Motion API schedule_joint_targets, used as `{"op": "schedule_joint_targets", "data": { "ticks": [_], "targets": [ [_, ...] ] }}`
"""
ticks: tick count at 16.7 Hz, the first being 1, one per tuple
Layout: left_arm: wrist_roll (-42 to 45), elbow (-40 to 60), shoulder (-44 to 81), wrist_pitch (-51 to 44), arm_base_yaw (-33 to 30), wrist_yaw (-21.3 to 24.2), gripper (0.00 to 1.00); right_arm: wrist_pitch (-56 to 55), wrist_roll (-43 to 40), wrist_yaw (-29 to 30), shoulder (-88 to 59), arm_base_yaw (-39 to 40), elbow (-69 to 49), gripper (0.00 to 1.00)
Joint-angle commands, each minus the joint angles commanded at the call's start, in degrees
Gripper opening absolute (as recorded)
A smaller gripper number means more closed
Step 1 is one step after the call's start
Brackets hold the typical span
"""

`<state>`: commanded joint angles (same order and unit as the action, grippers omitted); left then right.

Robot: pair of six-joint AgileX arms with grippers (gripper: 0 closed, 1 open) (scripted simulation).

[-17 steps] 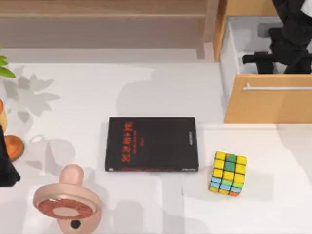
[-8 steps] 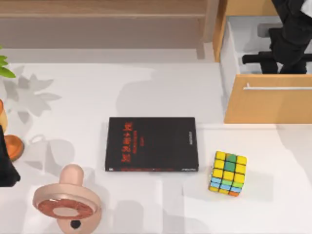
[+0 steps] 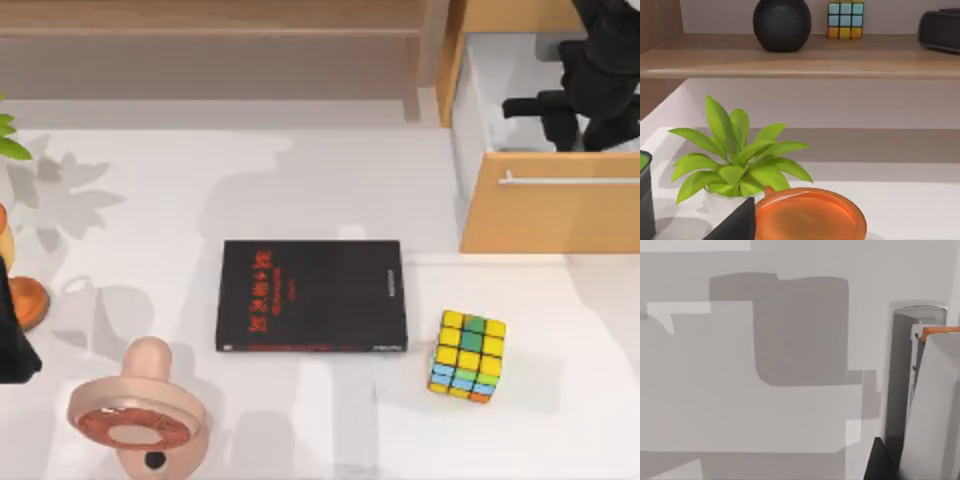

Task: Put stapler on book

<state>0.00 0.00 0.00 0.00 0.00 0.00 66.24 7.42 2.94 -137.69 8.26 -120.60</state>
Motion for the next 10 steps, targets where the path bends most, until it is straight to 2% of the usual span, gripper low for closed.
{"op": "schedule_joint_targets", "data": {
  "ticks": [5,10],
  "targets": [
    [0.0,0.0,0.0,0.0,0.0,0.0,1.00,3.3,4.4,4.3,7.2,2.4,-1.7,0.00],
    [0.0,0.0,0.0,0.0,0.0,0.0,1.00,5.4,13.4,6.5,11.2,9.5,-6.0,0.00]
  ]
}}
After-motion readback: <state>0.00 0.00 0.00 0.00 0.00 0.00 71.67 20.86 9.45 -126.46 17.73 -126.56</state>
